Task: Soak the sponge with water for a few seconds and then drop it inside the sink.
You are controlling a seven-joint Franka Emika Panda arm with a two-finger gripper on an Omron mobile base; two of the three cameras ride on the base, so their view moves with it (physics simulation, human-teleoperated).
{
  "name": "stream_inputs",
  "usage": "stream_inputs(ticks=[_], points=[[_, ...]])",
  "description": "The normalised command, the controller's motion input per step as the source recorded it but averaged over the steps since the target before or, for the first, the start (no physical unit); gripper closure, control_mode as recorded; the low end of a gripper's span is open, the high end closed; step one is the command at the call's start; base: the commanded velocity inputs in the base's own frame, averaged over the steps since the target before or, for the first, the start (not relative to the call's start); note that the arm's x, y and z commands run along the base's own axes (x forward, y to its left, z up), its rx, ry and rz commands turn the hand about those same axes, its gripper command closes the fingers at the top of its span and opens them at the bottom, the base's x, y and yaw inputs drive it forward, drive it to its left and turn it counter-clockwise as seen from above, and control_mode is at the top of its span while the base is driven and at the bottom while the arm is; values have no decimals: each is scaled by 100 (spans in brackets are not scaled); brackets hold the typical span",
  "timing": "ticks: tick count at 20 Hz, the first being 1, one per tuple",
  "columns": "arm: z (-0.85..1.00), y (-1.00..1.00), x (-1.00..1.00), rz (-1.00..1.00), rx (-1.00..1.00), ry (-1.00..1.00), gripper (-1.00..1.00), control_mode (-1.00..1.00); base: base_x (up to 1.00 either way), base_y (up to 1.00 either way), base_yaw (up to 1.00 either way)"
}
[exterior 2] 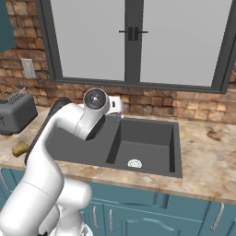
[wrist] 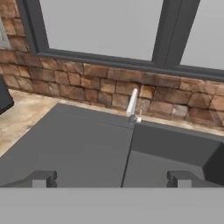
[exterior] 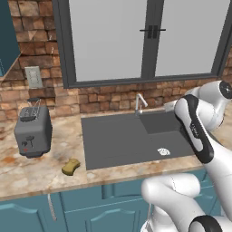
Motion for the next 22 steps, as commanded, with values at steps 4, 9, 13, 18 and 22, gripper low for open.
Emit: stream_inputs(ticks=[4,9,13,18,22], points=[[27,0,-10,0,6,-4,-100,-100,0,0,0],[9,0,-4,0,2,-1,-100,-100,0,0,0],[-3,0,0,0,0,-2,-100,-100,0,0,0],[-15,-1,0,0,0,-2,-100,-100,0,0,0],[-22,-12,0,0,0,0,-100,-100,0,0,0]])
